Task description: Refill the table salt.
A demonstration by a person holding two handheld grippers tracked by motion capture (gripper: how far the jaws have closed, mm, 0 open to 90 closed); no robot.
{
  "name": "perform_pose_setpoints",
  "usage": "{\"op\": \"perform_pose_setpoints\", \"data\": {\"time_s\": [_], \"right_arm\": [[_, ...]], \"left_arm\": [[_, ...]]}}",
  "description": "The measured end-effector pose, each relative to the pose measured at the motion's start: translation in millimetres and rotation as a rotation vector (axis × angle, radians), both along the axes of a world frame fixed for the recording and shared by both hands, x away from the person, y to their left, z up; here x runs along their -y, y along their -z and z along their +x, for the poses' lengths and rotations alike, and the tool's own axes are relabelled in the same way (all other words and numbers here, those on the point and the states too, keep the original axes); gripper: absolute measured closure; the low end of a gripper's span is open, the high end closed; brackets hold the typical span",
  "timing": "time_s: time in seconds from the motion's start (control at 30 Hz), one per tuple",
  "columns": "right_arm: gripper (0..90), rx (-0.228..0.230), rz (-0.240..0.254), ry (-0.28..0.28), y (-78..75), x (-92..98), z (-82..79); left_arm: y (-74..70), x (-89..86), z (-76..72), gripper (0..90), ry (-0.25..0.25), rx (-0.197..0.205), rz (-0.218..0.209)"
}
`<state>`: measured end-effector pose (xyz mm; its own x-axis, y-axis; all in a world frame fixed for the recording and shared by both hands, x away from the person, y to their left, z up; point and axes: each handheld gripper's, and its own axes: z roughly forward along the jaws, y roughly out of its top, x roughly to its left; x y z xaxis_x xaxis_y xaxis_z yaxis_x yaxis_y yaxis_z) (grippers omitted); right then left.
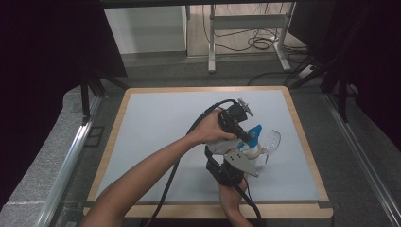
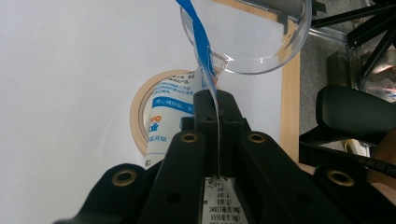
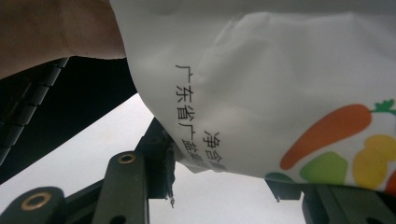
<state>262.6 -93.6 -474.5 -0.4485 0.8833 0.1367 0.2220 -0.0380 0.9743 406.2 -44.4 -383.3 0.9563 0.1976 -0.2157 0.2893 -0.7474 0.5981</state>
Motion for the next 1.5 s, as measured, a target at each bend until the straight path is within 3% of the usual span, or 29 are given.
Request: {"op": "perform_pose_setpoints", "data": {"time_s": [1.5], "right_arm": [[51.7,0.011,0.007,0.003,-3.1,2.3,-0.1]], "left_arm": [[-0.3,1.6,0.4,90.0,0.000,0.000,0.005]]}}
